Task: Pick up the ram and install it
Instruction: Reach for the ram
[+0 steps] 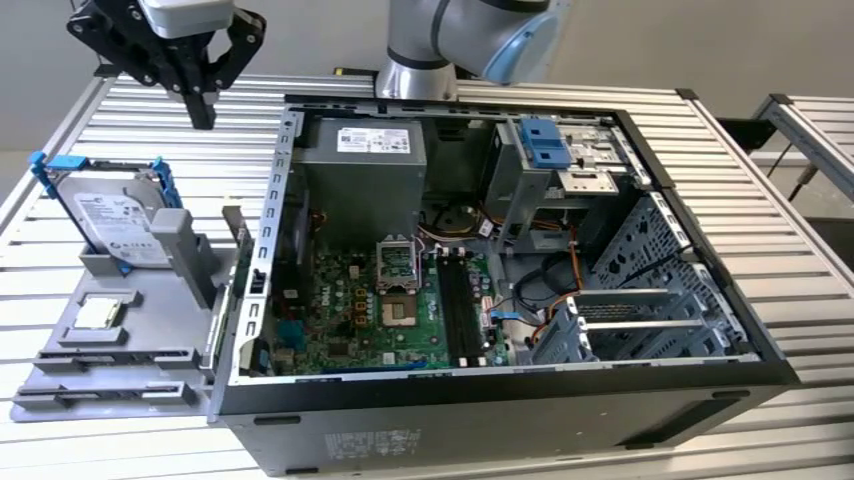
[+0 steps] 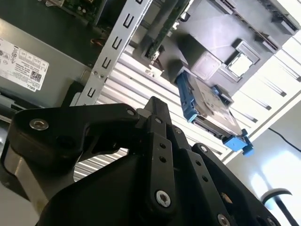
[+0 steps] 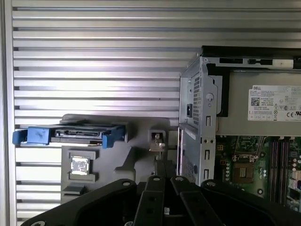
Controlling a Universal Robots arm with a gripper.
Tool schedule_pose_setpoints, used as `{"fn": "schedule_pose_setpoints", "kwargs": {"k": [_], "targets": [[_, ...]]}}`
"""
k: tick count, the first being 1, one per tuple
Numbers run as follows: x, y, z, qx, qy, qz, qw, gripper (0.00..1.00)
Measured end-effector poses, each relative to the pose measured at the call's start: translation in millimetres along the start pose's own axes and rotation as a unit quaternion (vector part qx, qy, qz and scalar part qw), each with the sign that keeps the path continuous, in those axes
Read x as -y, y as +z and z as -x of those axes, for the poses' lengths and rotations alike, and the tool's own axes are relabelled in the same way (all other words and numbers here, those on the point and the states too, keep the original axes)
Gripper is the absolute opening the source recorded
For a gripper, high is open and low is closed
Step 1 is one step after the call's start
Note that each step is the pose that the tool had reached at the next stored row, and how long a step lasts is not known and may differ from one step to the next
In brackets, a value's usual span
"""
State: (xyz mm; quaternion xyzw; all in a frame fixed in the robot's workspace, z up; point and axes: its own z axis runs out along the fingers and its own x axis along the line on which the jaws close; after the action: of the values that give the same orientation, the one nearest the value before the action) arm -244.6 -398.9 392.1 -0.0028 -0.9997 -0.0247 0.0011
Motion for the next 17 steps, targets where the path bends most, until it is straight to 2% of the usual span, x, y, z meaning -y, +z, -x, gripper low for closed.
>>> {"fn": "schedule_pose_setpoints", "kwargs": {"k": [11,17], "targets": [[0.2,0.1,-30.4,-0.0006,0.0,0.0,1.0,0.0],[0.3,0.1,-44.2,-0.0014,0.0,0.0,1.0,0.0]]}}
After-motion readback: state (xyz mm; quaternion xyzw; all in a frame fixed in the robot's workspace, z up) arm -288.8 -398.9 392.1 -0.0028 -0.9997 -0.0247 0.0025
